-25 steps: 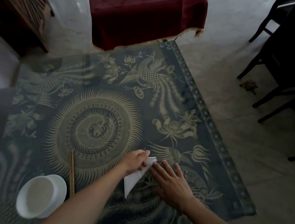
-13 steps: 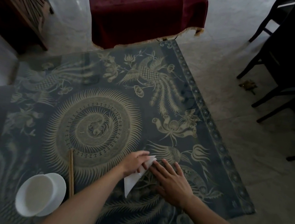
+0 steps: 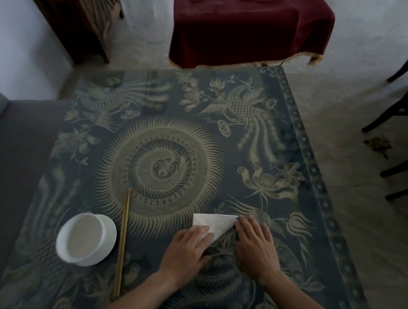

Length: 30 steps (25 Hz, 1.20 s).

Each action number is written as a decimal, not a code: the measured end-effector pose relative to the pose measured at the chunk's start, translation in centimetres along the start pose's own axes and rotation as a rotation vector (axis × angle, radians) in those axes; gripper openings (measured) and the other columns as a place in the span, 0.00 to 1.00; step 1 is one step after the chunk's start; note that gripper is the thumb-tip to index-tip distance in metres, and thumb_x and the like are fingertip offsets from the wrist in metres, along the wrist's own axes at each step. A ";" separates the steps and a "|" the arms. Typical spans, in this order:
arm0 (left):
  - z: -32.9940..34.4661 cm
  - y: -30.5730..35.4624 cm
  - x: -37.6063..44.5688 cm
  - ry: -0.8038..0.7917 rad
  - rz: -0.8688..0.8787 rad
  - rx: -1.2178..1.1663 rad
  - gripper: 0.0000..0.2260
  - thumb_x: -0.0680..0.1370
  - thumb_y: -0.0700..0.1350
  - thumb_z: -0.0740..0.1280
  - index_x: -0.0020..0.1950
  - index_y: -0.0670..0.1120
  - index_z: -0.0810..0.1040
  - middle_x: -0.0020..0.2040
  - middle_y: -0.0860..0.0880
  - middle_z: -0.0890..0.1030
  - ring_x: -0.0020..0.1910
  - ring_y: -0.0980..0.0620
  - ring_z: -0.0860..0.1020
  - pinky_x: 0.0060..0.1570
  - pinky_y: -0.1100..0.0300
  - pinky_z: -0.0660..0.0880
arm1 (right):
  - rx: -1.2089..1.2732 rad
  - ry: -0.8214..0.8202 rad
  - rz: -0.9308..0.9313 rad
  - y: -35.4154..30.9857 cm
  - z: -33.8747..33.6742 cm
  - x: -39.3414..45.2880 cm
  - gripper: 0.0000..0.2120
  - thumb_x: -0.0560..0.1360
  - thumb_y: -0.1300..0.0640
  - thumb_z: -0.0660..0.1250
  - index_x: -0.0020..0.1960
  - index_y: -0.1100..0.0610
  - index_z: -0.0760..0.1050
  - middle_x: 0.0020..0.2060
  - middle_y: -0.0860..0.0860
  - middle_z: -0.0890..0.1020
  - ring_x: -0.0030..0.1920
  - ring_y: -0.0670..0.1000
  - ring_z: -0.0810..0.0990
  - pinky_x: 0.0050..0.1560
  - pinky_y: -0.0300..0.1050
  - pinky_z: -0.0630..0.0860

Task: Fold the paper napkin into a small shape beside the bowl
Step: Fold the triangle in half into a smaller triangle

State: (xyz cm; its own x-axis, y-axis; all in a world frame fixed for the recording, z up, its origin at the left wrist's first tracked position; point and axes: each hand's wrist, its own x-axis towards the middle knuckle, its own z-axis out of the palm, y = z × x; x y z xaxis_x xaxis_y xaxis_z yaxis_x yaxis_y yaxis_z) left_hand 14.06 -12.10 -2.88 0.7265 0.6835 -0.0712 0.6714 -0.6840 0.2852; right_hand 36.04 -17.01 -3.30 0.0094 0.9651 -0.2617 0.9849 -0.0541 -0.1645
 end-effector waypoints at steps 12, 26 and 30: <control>-0.7 1.9 5.5 -0.375 0.014 0.104 0.35 0.81 0.59 0.55 0.80 0.47 0.41 0.81 0.50 0.41 0.79 0.50 0.41 0.76 0.45 0.43 | -0.030 -0.113 -0.053 0.9 -0.6 -0.7 0.31 0.80 0.46 0.53 0.79 0.53 0.46 0.79 0.49 0.49 0.77 0.53 0.47 0.74 0.54 0.54; -0.1 -0.4 4.1 -0.392 0.134 0.073 0.35 0.80 0.59 0.56 0.81 0.50 0.43 0.81 0.51 0.46 0.79 0.52 0.42 0.76 0.45 0.42 | -0.053 -0.153 -0.054 1.5 -0.2 -0.5 0.32 0.81 0.43 0.52 0.79 0.51 0.44 0.79 0.47 0.47 0.77 0.52 0.45 0.73 0.54 0.53; 0.1 -0.3 4.1 -0.381 0.163 0.079 0.33 0.79 0.58 0.56 0.81 0.49 0.48 0.81 0.51 0.48 0.79 0.52 0.44 0.76 0.44 0.42 | -0.044 -0.135 -0.059 1.6 -0.2 -0.5 0.32 0.81 0.43 0.51 0.79 0.51 0.44 0.79 0.47 0.47 0.77 0.51 0.46 0.73 0.54 0.53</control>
State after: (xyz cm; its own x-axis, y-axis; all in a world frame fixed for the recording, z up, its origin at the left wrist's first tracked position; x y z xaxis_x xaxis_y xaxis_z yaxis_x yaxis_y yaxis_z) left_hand 16.85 -9.13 -3.36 0.8163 0.4314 -0.3840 0.5416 -0.8029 0.2492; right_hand 37.66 -17.59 -3.25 -0.0689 0.9229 -0.3787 0.9898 0.0156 -0.1419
